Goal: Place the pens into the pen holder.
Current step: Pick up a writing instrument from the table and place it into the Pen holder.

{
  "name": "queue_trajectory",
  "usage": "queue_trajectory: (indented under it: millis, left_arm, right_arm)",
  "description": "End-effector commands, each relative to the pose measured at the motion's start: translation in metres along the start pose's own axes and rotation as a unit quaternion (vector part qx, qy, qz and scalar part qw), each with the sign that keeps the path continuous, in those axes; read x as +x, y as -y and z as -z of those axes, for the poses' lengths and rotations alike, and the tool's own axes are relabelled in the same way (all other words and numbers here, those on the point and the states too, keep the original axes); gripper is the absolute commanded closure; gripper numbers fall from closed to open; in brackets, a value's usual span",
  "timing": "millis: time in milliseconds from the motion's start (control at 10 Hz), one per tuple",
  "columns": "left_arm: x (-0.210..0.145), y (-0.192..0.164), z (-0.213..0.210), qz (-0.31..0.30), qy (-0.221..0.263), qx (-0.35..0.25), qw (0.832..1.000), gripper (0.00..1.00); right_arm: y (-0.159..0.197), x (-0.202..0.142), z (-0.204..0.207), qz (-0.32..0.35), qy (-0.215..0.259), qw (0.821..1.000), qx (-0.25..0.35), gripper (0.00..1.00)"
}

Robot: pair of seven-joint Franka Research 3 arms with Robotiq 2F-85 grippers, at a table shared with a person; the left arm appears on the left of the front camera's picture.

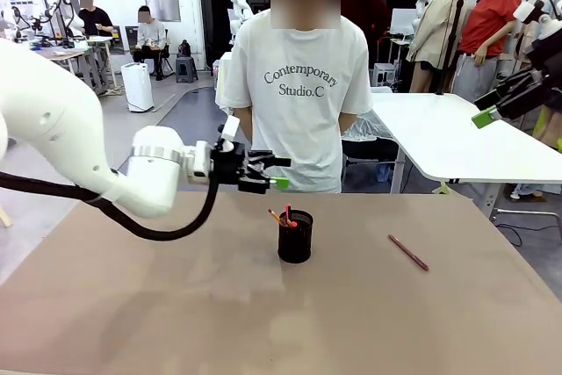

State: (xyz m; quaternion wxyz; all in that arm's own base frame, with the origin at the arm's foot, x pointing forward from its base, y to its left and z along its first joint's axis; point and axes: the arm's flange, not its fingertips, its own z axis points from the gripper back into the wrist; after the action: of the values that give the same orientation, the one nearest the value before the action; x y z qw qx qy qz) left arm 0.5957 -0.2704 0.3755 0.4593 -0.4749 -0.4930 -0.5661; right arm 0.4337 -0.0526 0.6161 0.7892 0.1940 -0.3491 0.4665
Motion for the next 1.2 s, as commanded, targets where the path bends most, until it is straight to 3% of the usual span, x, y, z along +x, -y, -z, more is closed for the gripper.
queue_trajectory:
  millis: [0, 300, 600, 900, 1100]
  left_arm:
    - [0.026, -0.001, -0.024, 0.004, -0.049, -0.026, 0.998, 0.0]
    - [0.063, 0.006, -0.073, 0.009, -0.174, -0.02, 0.984, 0.0]
    - [0.104, 0.01, -0.115, -0.002, -0.259, 0.028, 0.965, 0.0]
    - [0.131, 0.027, -0.143, -0.027, -0.32, 0.066, 0.945, 0.0]
    - [0.148, 0.038, -0.159, -0.045, -0.325, 0.077, 0.941, 0.0]
  right_arm:
    - [-0.001, 0.001, -0.001, 0.0, 0.006, 1.0, 0.0, 0.0]
    - [-0.001, 0.001, -0.001, 0.0, 0.006, 1.0, 0.0, 0.0]
    - [-0.001, 0.001, -0.001, 0.0, 0.006, 1.0, 0.0, 0.0]
    - [-0.001, 0.001, -0.001, 0.0, 0.006, 1.0, 0.0, 0.0]
    - [-0.001, 0.001, -0.001, 0.0, 0.006, 1.0, 0.0, 0.0]
